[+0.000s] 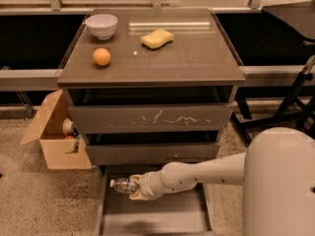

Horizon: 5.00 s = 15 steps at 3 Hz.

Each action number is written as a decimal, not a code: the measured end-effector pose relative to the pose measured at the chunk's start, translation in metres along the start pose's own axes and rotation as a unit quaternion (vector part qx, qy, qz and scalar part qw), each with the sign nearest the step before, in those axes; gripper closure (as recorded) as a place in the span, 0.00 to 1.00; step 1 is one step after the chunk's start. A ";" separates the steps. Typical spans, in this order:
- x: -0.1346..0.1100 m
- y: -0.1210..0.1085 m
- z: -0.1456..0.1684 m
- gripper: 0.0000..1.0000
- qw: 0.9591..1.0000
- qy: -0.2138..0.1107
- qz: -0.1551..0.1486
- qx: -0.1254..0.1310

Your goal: Pick water bottle from bottom drawer and place on counter

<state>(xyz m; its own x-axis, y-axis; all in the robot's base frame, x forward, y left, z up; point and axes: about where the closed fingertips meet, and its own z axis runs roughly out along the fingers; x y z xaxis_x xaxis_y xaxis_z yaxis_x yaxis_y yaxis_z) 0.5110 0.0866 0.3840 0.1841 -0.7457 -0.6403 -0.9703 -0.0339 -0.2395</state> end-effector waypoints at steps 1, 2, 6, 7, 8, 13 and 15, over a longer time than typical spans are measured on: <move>-0.015 -0.006 -0.020 1.00 1.000 -0.020 -0.022 -0.006; -0.054 -0.019 -0.069 1.00 0.997 -0.045 -0.061 -0.019; -0.150 -0.064 -0.196 1.00 0.988 -0.063 -0.139 0.022; -0.184 -0.067 -0.255 1.00 0.983 -0.070 -0.164 0.033; -0.220 -0.071 -0.315 1.00 0.978 -0.054 -0.193 0.054; -0.246 -0.173 -0.449 1.00 0.967 0.017 -0.212 0.142; -0.199 -0.253 -0.451 1.00 0.977 -0.037 -0.134 0.160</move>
Offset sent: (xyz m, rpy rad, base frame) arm 0.0012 -0.0150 0.1812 0.0858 -0.1105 0.2327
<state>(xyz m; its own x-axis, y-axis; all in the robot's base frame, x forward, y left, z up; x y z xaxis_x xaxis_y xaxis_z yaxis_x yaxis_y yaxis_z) 0.6486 -0.0567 0.9015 0.4482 -0.6872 -0.5717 -0.7892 -0.0037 -0.6142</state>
